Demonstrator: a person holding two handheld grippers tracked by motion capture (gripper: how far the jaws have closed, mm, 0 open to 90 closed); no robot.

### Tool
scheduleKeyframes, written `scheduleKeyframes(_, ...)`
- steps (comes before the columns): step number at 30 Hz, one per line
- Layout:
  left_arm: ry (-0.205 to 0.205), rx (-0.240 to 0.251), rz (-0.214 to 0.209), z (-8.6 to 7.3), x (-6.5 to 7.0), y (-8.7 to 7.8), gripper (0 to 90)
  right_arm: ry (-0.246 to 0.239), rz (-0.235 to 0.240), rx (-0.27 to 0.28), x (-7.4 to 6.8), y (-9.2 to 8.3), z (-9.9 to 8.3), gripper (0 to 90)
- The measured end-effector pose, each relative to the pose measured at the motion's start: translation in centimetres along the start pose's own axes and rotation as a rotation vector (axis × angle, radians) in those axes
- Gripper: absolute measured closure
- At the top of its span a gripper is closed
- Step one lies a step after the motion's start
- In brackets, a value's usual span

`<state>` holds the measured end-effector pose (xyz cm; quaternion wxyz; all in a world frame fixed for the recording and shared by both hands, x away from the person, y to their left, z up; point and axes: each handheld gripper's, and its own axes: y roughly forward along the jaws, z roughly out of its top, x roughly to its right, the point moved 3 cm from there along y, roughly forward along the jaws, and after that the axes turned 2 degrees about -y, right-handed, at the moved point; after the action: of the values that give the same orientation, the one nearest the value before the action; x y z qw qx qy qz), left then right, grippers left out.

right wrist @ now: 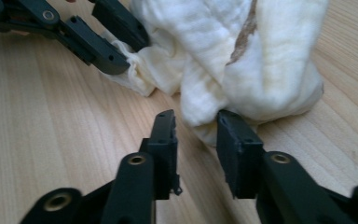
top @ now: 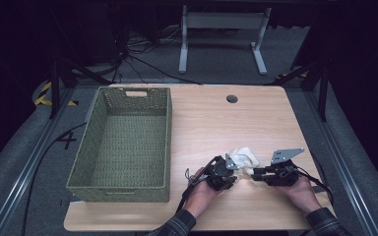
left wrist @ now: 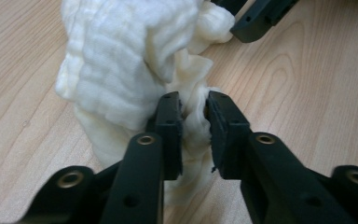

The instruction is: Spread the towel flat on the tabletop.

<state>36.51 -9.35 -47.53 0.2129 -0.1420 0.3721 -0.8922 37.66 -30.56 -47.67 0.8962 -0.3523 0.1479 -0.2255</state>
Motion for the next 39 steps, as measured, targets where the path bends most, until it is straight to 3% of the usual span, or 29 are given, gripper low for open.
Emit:
scheduleKeyframes(1, -0.016, 0.006, -0.015, 0.1, -0.2, -0.1, 80.5, 0.0, 0.0, -0.001, 0.2, 0.0, 0.1, 81.1)
scheduleKeyframes(6, -0.027, 0.041, -0.035, 0.3, -0.3, -0.9, 82.7, -0.005, -0.003, 0.008, 0.4, -0.2, 0.2, 87.2)
scheduleKeyframes(9, -0.057, 0.101, -0.047, 0.6, -0.7, -2.3, 83.3, -0.013, -0.021, 0.026, 0.5, -1.1, 0.3, 87.9)
scheduleKeyframes(10, -0.057, 0.101, -0.047, 0.6, -0.7, -2.3, 83.4, -0.013, -0.021, 0.026, 0.5, -1.1, 0.3, 87.9)
scheduleKeyframes(11, -0.074, 0.136, -0.053, 0.8, -1.0, -3.2, 83.5, -0.014, -0.035, 0.038, 0.7, -1.6, 0.4, 88.1)
scheduleKeyframes(16, -0.096, 0.189, -0.031, 0.9, -1.9, -4.9, 84.1, -0.019, -0.073, 0.058, 1.1, -2.9, 0.5, 88.2)
scheduleKeyframes(20, -0.14, 0.227, -0.024, 0.7, -2.9, -5.8, 84.5, -0.02, -0.104, 0.063, 1.5, -3.9, 0.5, 88.3)
scheduleKeyframes(23, -0.153, 0.217, -0.01, 0.6, -3.0, -5.8, 84.6, -0.021, -0.109, 0.062, 1.7, -4.1, 0.5, 88.3)
scheduleKeyframes(29, -0.192, 0.149, 0.027, 0.0, -3.8, -4.6, 82.2, -0.007, -0.139, 0.036, 2.4, -4.5, -0.1, 88.5)
scheduleKeyframes(32, -0.188, 0.163, 0.018, 0.2, -3.6, -4.7, 79.8, -0.005, -0.138, 0.036, 2.5, -4.5, -0.2, 88.5)
scheduleKeyframes(35, -0.176, 0.175, 0.038, 0.7, -3.8, -5.1, 87.3, -0.005, -0.149, 0.028, 2.6, -4.5, -0.2, 88.5)
scheduleKeyframes(37, -0.192, 0.197, 0.033, 1.0, -4.1, -5.5, 89.6, -0.003, -0.161, 0.024, 2.8, -4.7, -0.3, 88.5)
scheduleKeyframes(39, -0.177, 0.198, 0.011, 1.1, -3.9, -5.5, 89.1, 0.01, -0.159, 0.031, 3.0, -4.9, -0.4, 88.5)
